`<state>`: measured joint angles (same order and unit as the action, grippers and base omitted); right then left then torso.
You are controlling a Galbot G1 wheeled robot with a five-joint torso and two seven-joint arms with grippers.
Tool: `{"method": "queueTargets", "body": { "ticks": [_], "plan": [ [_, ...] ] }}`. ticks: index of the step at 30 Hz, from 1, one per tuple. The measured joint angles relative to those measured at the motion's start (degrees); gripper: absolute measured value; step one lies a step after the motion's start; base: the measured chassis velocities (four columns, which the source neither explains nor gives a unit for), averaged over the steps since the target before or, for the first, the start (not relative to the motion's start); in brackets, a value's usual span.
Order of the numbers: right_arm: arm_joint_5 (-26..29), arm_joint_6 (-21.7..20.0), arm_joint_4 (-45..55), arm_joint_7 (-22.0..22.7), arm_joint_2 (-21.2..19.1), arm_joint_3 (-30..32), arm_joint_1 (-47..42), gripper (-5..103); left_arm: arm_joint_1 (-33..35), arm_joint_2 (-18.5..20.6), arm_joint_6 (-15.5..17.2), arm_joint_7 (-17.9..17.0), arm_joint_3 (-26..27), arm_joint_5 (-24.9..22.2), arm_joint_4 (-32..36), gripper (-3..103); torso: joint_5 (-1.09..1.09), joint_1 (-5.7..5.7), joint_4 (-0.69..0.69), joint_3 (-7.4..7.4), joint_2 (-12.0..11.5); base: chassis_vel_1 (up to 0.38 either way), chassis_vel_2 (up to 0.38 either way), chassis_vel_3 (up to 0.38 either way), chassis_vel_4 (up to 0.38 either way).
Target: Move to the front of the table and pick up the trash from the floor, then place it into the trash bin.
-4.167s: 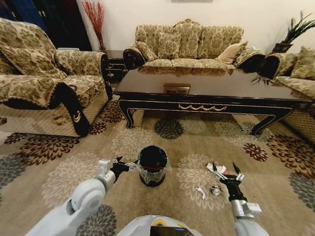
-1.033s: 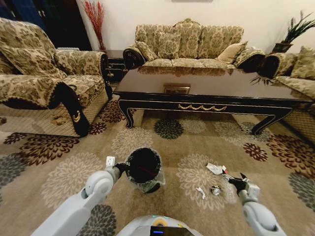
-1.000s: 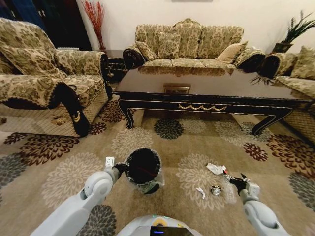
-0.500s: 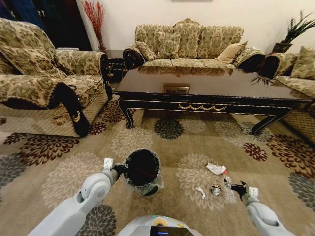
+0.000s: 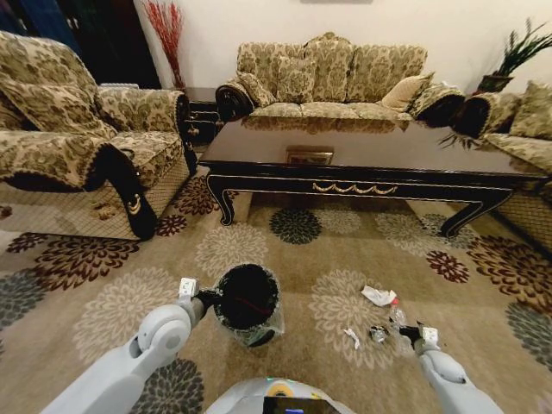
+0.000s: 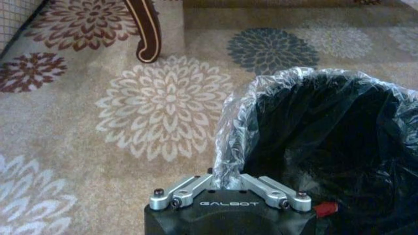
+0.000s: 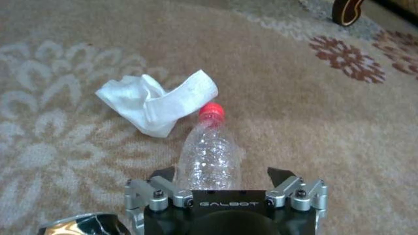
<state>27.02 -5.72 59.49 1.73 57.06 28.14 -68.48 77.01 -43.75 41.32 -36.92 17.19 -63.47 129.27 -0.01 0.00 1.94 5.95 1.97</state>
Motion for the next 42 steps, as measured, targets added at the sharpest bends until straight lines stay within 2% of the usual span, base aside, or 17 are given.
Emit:
{"method": "queueTargets", "body": {
  "ticks": [3, 4, 6, 9, 12, 14, 15, 17, 23, 26, 31, 33, 34, 37, 38, 40, 42],
  "plan": [
    [-0.02, 0.0, -1.35, -0.04, 0.48, -0.43, 0.99, 83, -0.39, 0.53, 0.0, -0.35, 0.0, -0.73, 0.0, 2, 0.01, 0.0, 0.0, 0.0, 0.0, 0.0, 0.0, 0.0, 0.0],
    [-0.02, 0.0, -1.35, -0.04, 0.48, -0.43, 0.99, 83, -0.39, 0.53, 0.0, -0.35, 0.0, -0.73, 0.0, 2, 0.01, 0.0, 0.0, 0.0, 0.0, 0.0, 0.0, 0.0, 0.0],
    [0.01, 0.1, -2.13, -0.19, 0.73, -0.51, 1.3, 73, -0.55, 0.83, 0.01, -0.44, 0.01, -1.2, -0.14, 2, 0.01, 0.0, 0.0, 0.0, 0.0, 0.0, 0.0, 0.0, 0.0],
    [0.04, 0.17, -2.52, -0.42, 0.73, -0.51, 1.32, 67, -0.55, 0.88, 0.01, -0.49, 0.1, -1.48, -0.27, 2, 0.01, 0.0, 0.0, 0.0, 0.0, 0.0, 0.0, 0.0, 0.0],
    [0.12, 0.55, -3.22, -0.87, 0.56, -0.36, 1.48, 52, -0.48, 1.07, 0.01, -0.6, 0.05, -1.66, -0.43, 2, -0.02, 0.0, 0.0, 0.0, 0.0, 0.0, 0.0, 0.0, 0.0],
    [0.12, 0.6, -3.25, -0.88, 0.54, -0.3, 1.5, 52, -0.52, 1.12, 0.04, -0.64, -0.04, -1.66, -0.44, 2, -0.01, 0.0, 0.0, 0.0, 0.0, 0.0, 0.0, 0.0, 0.0],
    [0.17, 0.64, -3.19, -0.89, 0.5, -0.09, 1.42, 44, -0.74, 1.19, 0.15, -0.67, -0.25, -1.75, -0.42, 2, 0.01, 0.0, 0.0, 0.0, 0.0, 0.0, 0.0, 0.0, 0.0],
    [0.19, 0.64, -3.12, -0.89, 0.47, 0.01, 1.33, 44, -0.84, 1.2, 0.17, -0.7, -0.31, -1.79, -0.39, 2, 0.01, 0.0, 0.0, 0.0, 0.0, 0.0, 0.0, 0.0, 0.0],
    [0.49, 0.92, -1.3, 0.8, 0.45, 1.03, 0.03, 28, -2.33, 1.47, 0.55, -0.72, -1.46, -2.15, -0.71, 2, 0.02, 0.0, 0.0, 0.0, 0.0, 0.0, 0.0, 0.0, 0.0],
    [1.12, 0.78, 0.64, 1.27, 0.24, 1.84, -1.15, 24, -4.43, 2.22, 0.76, -0.74, -2.56, -3.0, -1.13, 2, 0.02, 0.0, 0.01, 0.0, 0.0, 0.0, 0.0, 0.0, 0.0],
    [3.08, 0.08, 6.2, 1.77, -0.53, 4.34, -5.09, 24, -11.16, 3.59, 0.83, -1.97, -5.63, -6.61, -3.03, 2, 0.01, 0.0, -0.01, 0.0, 0.0, 0.0, 0.0, 0.0, 0.0],
    [4.02, -0.08, 9.91, 1.95, -0.79, 6.36, -7.71, 24, -16.96, 4.12, 0.83, -3.53, -9.28, -10.31, -5.17, 2, 0.02, 0.0, 0.0, 0.0, 0.0, 0.0, 0.0, 0.0, 0.0],
    [4.02, -0.08, 9.91, 1.95, -0.79, 6.36, -7.71, 24, -16.96, 4.12, 0.83, -3.53, -9.28, -10.31, -5.17, 2, 0.02, 0.0, 0.0, 0.0, 0.0, 0.0, 0.0, 0.0, 0.0],
    [5.65, -0.24, 16.33, 2.33, -0.97, 9.66, -11.52, 24, -25.75, 4.46, 0.84, -4.47, -15.64, -13.29, -8.82, 2, 0.02, 0.0, -0.01, 0.0, 0.0, 0.0, 0.0, 0.0, 0.0],
    [5.65, -0.24, 16.33, 2.33, -0.97, 9.66, -11.52, 24, -25.75, 4.46, 0.84, -4.47, -15.64, -13.29, -8.82, 2, 0.02, 0.0, -0.01, 0.0, 0.0, 0.0, 0.0, 0.0, 0.0],
    [6.57, -0.23, 21.55, 2.49, -0.98, 12.28, -14.5, 24, -32.49, 3.64, 0.84, -4.63, -20.68, -14.85, -11.57, 2, 0.02, 0.0, 0.01, 0.0, 0.0, 0.0, 0.0, 0.0, 0.0],
    [6.99, -0.22, 23.88, 2.53, -0.94, 13.37, -15.87, 24, -34.76, 3.06, 0.84, -4.65, -22.69, -15.33, -12.46, 2, 0.01, 0.0, 0.01, 0.0, 0.0, 0.0, 0.0, 0.0, 0.0]
  ]
}}
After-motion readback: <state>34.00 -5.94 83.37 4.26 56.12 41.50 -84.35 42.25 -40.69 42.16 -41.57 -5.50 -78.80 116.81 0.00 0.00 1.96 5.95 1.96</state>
